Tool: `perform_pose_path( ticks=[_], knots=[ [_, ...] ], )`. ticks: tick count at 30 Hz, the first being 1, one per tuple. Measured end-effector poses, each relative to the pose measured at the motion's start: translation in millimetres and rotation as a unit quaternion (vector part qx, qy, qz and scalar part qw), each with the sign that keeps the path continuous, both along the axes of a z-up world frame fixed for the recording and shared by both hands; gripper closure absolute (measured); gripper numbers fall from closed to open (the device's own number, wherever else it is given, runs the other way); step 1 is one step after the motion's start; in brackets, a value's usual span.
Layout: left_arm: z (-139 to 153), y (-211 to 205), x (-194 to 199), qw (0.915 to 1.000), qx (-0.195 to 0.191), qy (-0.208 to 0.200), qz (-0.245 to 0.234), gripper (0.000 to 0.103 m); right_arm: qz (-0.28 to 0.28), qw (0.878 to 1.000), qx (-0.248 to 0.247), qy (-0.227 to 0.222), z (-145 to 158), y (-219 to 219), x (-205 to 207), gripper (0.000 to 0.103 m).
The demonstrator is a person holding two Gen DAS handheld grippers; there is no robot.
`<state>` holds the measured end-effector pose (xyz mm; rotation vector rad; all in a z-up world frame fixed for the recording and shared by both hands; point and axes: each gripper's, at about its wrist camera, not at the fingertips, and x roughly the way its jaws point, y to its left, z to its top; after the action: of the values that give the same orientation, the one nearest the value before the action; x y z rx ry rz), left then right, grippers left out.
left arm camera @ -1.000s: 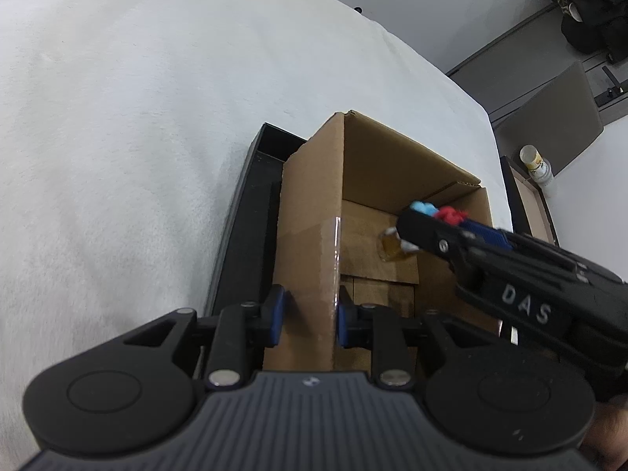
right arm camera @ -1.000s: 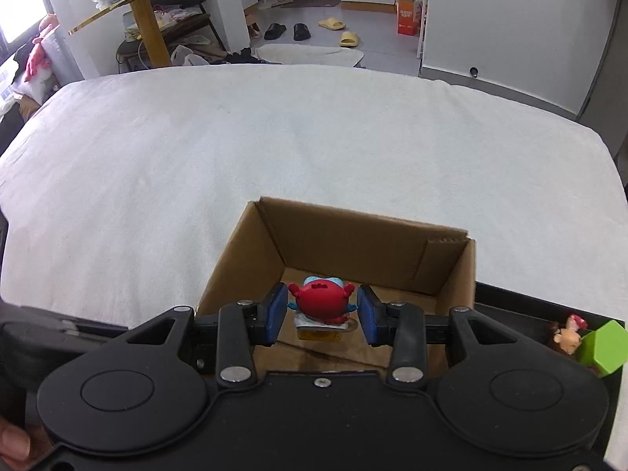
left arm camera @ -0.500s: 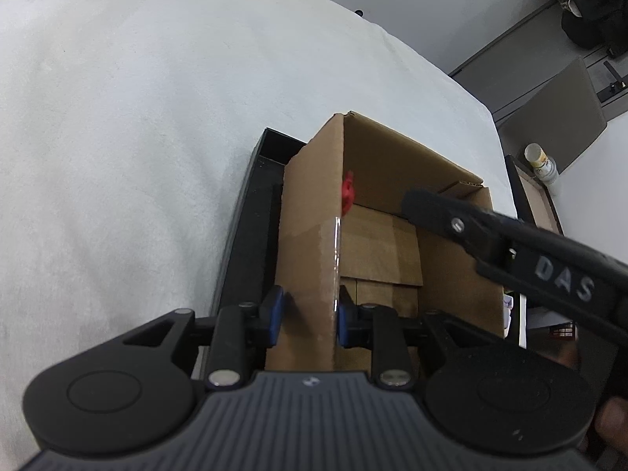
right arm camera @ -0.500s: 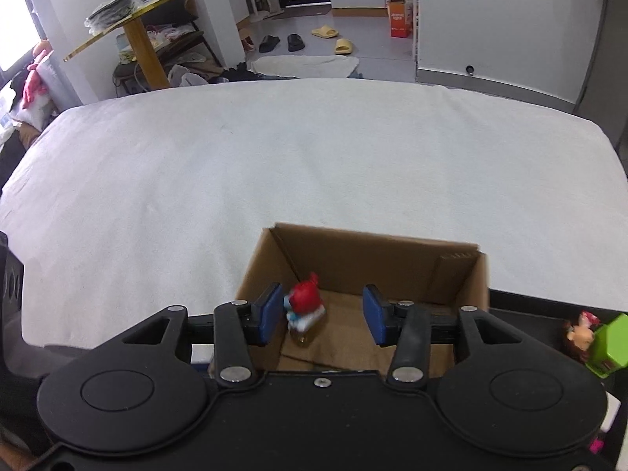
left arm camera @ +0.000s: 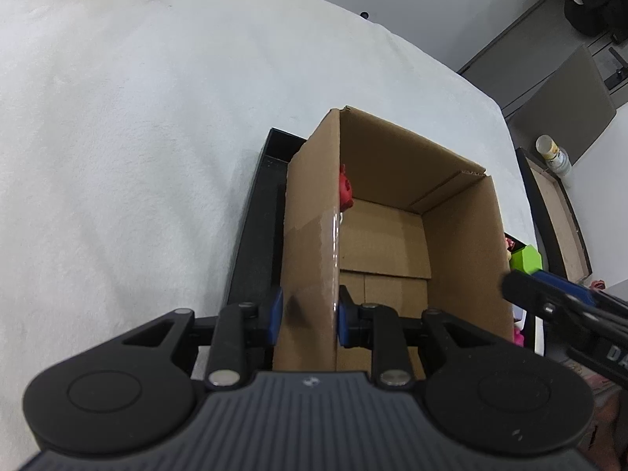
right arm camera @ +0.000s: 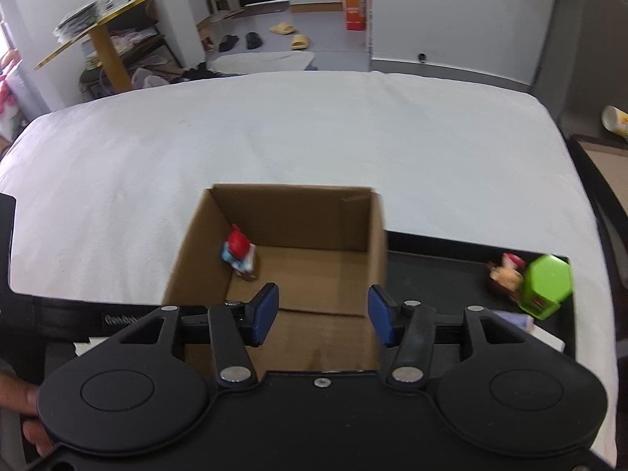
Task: Organize rigid objects
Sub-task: 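Open the right gripper to release the figure and lift out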
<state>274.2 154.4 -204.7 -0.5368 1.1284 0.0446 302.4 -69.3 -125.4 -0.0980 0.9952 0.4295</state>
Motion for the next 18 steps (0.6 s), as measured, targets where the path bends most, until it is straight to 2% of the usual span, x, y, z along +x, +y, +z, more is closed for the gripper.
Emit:
perform_pose_path(
  ticks=[8, 18],
  knots=[
    [0.1, -7.9, -3.3, 0.9997, 0.025, 0.001, 0.000, 0.078, -0.037, 0.999, 0.000, -0.004, 5.1, -39.0, -13.0, 0.047],
    [3.3, -8.2, -8.7, 0.9993, 0.028, -0.005, 0.024, 0.083, -0.070, 0.998, -0.004, -0.002, -2.9, -83.6, -30.9, 0.046]
  ],
)
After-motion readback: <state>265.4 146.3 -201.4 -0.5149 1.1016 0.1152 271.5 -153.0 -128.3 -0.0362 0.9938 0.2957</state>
